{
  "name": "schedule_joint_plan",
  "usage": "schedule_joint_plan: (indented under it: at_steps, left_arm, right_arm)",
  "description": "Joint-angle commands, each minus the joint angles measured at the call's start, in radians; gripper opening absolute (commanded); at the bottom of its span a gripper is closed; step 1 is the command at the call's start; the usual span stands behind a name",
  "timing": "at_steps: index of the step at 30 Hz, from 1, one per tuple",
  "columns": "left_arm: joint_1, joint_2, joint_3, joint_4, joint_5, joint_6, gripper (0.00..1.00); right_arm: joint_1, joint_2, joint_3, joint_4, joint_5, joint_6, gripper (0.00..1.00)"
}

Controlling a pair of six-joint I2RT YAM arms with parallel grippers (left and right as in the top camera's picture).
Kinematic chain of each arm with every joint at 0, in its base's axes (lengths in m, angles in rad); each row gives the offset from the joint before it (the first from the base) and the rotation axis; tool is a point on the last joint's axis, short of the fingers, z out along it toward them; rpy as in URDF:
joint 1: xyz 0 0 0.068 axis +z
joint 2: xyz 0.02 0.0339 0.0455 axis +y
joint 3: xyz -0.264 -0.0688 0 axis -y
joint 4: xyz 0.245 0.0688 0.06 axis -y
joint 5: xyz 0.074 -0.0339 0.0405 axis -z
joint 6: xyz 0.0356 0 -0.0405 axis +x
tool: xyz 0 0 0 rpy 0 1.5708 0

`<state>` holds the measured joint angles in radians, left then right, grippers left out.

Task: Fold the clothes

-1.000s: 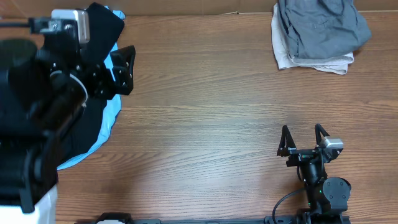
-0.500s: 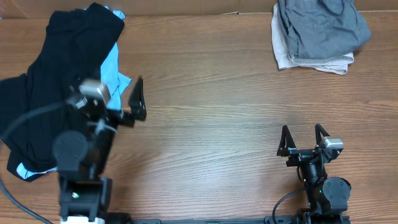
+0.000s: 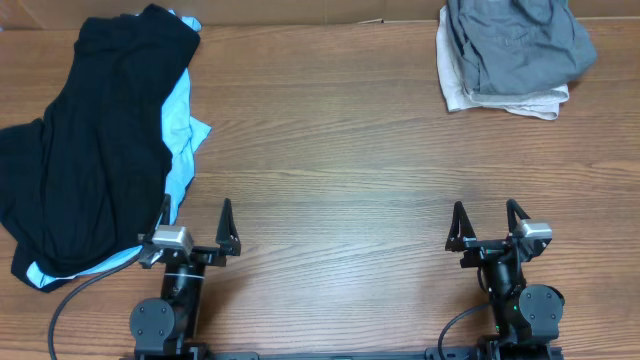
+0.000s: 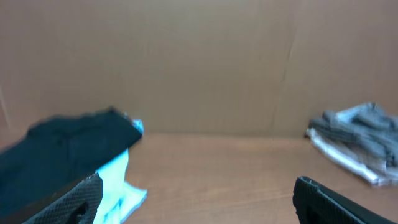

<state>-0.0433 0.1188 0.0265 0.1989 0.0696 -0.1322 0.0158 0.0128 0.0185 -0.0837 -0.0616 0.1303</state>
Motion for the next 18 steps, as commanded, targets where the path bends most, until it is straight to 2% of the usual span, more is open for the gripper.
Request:
schedule_joint_plan:
  at_steps: [1, 9, 18]
  left_arm:
    - [0.010, -0.056, -0.022, -0.057, -0.015, -0.007, 1.00]
    - [0.011, -0.116, -0.021, -0.279, -0.034, -0.006, 1.00]
    - [0.010, -0.115, -0.022, -0.275, -0.036, -0.005, 1.00]
  right_arm:
    - [0.008, -0.010, -0.011, 0.003, 0.012, 0.004, 1.00]
    - [0.008, -0.010, -0.011, 0.003, 0.012, 0.004, 1.00]
    - [0.008, -0.010, -0.011, 0.003, 0.012, 0.004, 1.00]
